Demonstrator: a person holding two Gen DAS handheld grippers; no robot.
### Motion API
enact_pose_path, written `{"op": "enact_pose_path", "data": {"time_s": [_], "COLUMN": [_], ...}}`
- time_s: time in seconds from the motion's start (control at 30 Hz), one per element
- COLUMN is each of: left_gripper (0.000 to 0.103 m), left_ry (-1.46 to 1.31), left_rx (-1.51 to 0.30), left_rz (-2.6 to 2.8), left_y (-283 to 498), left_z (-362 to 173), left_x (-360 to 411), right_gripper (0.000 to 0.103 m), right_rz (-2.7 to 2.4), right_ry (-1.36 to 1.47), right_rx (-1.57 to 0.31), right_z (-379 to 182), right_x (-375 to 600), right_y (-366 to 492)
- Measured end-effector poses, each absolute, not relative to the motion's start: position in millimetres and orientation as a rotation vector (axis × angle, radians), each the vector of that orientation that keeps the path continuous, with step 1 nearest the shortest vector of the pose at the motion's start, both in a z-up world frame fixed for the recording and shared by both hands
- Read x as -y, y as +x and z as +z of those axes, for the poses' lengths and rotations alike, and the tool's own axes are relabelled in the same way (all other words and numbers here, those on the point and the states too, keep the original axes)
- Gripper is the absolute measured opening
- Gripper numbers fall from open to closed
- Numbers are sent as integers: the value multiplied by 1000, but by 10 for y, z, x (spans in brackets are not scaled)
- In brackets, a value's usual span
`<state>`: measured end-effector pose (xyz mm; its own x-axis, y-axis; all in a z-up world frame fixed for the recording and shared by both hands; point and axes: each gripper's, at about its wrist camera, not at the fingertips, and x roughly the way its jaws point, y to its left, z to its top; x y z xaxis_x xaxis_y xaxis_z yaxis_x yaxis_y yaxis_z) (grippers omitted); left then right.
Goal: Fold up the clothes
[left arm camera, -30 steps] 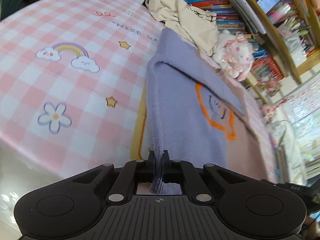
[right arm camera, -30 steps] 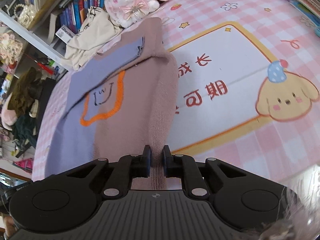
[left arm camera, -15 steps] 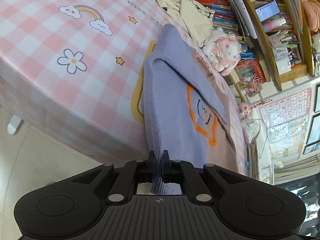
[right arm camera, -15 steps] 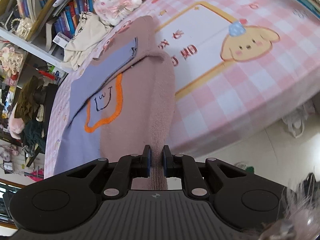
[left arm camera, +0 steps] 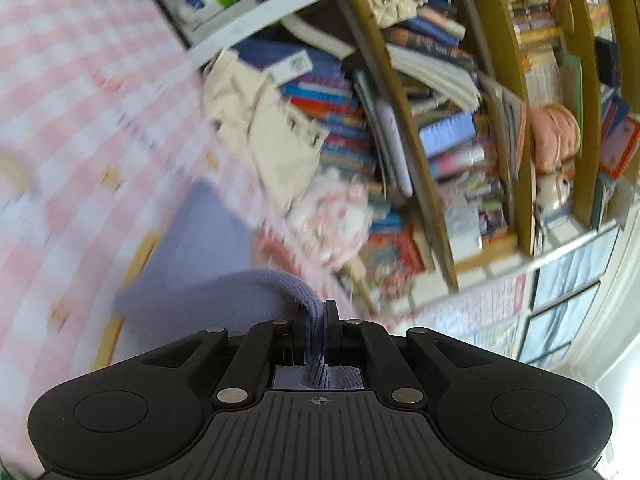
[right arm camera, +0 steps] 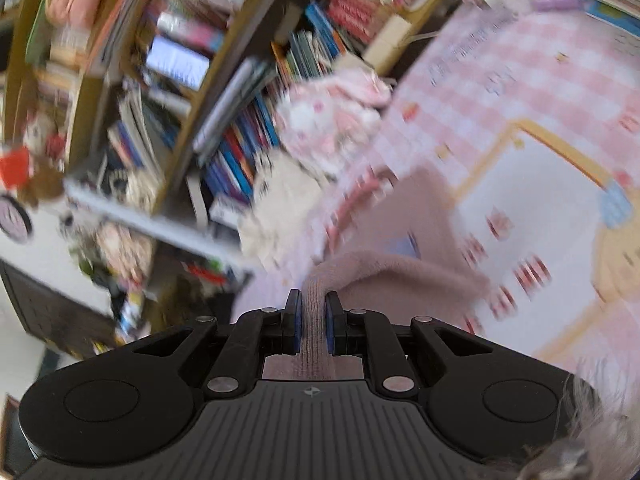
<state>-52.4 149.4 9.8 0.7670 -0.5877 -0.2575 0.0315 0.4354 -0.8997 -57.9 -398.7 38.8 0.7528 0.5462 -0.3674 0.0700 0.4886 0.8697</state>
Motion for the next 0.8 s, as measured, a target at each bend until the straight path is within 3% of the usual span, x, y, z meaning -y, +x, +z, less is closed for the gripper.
{"op": "enact_pose_path", "data": {"time_s": [0.37,0.4,0.43,0.47,0.5,0.6,0.8], "left_gripper": [5,9,11,20,34,54,55], "left_ry": [-992,-966,-933,-875,-808,-629,-411], "left_rx": [-705,-733,-765,-803,-820,-831,-811], "left_rz": [-249,-223,-196,-162,-129,-70,-67], "left_y": [569,641,713,777,803,789,670], "left_z": [-46,-70,-87,-77,-43,50,49], "left_x": [-1339,-1322,-1301,-1269,-1250,-1213,-1095], "right_gripper": [14,17,29,49,54,54,54], "right_rz": [200,185,153,114,91,87,214], "right_ry": [1160,1156,1146,1126,1100,1002,526], "right_rx": [-773,-791,-810,-817,-810,-793,-876], "right_z": [-176,-226,-271,-296,-295,-238,-82], "right_x": [4009,4010,4021,4050,4088,4187,3926], "right_y": [572,643,706,757,792,864,955]}}
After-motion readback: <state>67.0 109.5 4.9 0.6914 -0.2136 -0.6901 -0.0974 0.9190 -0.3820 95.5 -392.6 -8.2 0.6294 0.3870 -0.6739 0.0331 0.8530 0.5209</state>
